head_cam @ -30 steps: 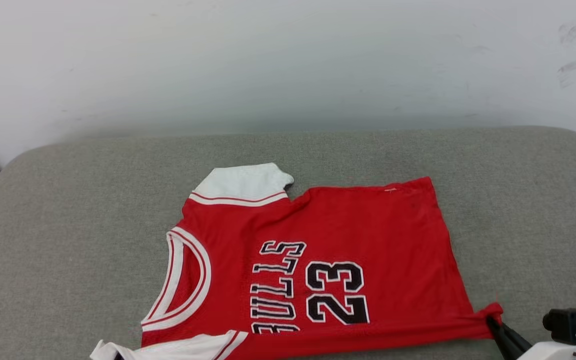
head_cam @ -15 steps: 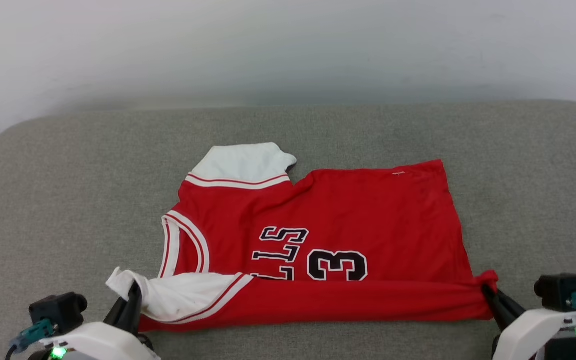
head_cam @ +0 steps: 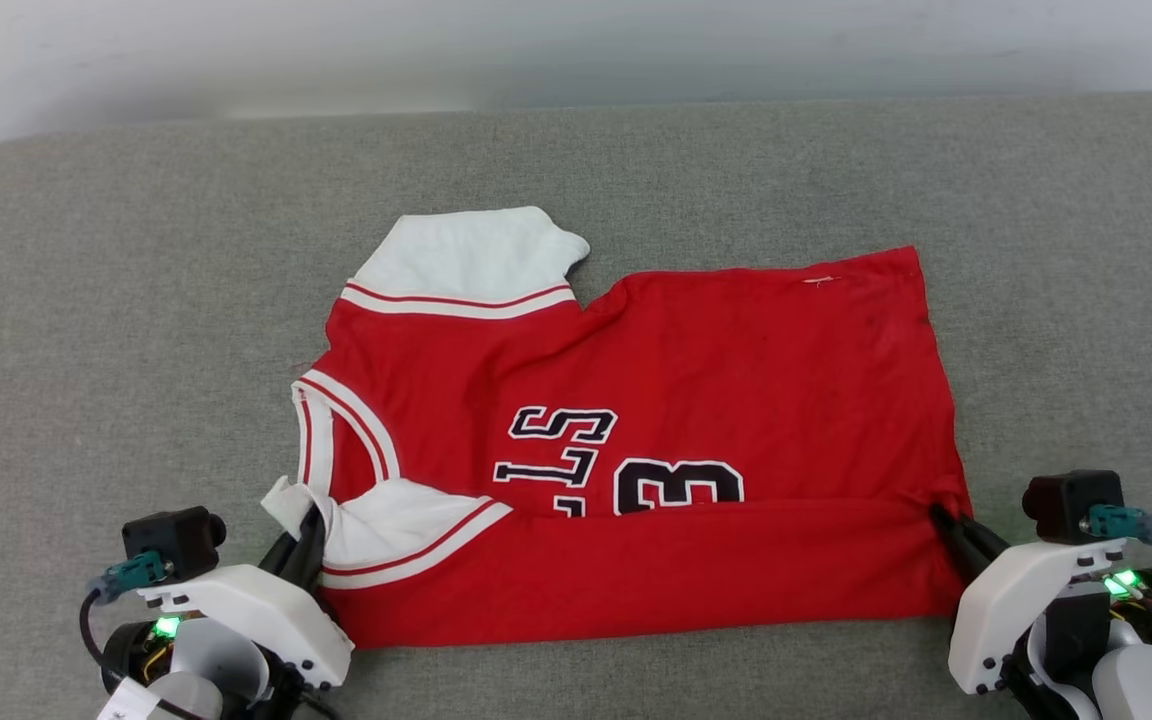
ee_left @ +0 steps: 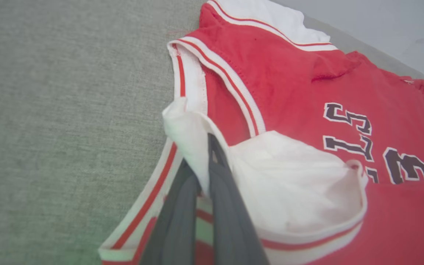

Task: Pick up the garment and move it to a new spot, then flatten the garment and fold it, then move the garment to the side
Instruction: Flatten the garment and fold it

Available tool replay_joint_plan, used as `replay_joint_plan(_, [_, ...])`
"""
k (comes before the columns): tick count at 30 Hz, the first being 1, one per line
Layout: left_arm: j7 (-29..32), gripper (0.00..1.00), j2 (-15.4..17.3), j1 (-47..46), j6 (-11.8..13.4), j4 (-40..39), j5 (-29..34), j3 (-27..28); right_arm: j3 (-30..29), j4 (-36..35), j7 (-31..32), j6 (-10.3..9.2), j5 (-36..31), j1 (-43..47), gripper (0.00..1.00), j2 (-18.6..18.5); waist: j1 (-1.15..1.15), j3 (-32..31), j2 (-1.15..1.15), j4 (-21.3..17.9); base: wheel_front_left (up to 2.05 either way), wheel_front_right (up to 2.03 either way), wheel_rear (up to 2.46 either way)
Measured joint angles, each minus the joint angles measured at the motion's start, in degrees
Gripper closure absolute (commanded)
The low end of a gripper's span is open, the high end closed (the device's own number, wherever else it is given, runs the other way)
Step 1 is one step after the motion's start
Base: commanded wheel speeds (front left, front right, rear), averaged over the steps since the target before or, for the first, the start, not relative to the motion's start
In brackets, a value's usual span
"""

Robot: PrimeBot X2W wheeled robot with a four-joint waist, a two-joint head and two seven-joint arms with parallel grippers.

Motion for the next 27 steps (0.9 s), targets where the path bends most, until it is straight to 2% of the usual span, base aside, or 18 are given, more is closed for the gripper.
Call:
replay_joint_plan(1, [-0.1,1.00,-0.3,-0.4,-0.4,1.1,0.0,-0.2,0.2,0.9,-0.4,0.00,0.0,-0.3,0.91,-0.1,0.00,0.1,0.00,0.0,0.00,0.00,0.00])
replay_joint_plan(2, [-0.4,0.72,-0.5,-0.8,-0.7,1.9,0.0,-0.3,0.3,1.5,-1.0,0.00,-0.1,-0.5,0.64,-0.1,0.00,0.2,0.00,0.0,0.00,0.00,0.00])
replay_joint_plan(3, [-0.3,0.40,-0.6,-1.4,-0.9,3.0,-0.1,-0.4,0.5,2.1,-1.5,0.00,-0.1,-0.7,0.14,-0.1,0.00,0.2,0.00,0.0,0.00,0.00,0.00])
replay_joint_plan(4, [-0.3,0.40,-0.8,-1.8,-1.2,3.7,-0.2,-0.4,0.5,2.6,-2.0,0.00,0.0,-1.0,0.14,0.0,0.00,0.1,0.00,0.0,0.00,0.00,0.00])
replay_joint_plan(5, [-0.4,0.00,-0.9,-2.2,-1.4,4.4,-0.4,-0.4,0.4,2.7,-3.3,0.00,0.2,-1.0,0.00,0.2,0.00,-0.1,0.00,0.1,0.00,0.00,0.00])
replay_joint_plan(9, [-0.3,0.00,-0.7,-3.1,-2.1,6.1,-0.9,-0.3,-0.7,2.3,-9.7,-0.01,0.4,-0.9,0.00,1.0,-0.01,-1.4,0.00,0.1,0.00,0.00,0.00])
replay_joint_plan(14, [2.6,0.00,2.0,-3.5,-2.0,5.3,-1.3,0.1,-1.4,0.5,-16.0,-0.01,-1.2,0.1,0.00,2.3,-0.01,-3.9,0.00,-0.3,0.00,0.00,0.00])
replay_joint_plan(20, [12.2,0.00,6.7,-1.9,-0.7,1.0,-3.6,0.3,-2.0,-2.4,-17.8,-0.01,-1.9,2.6,0.00,3.7,-0.01,-7.2,0.00,-1.3,0.00,0.00,0.00])
replay_joint_plan(27, [28.4,0.00,13.0,2.3,1.5,-5.9,-8.6,-0.3,-2.7,-7.2,-15.7,-0.01,-2.0,5.8,0.00,5.7,-0.01,-9.4,0.00,-3.1,0.00,0.00,0.00])
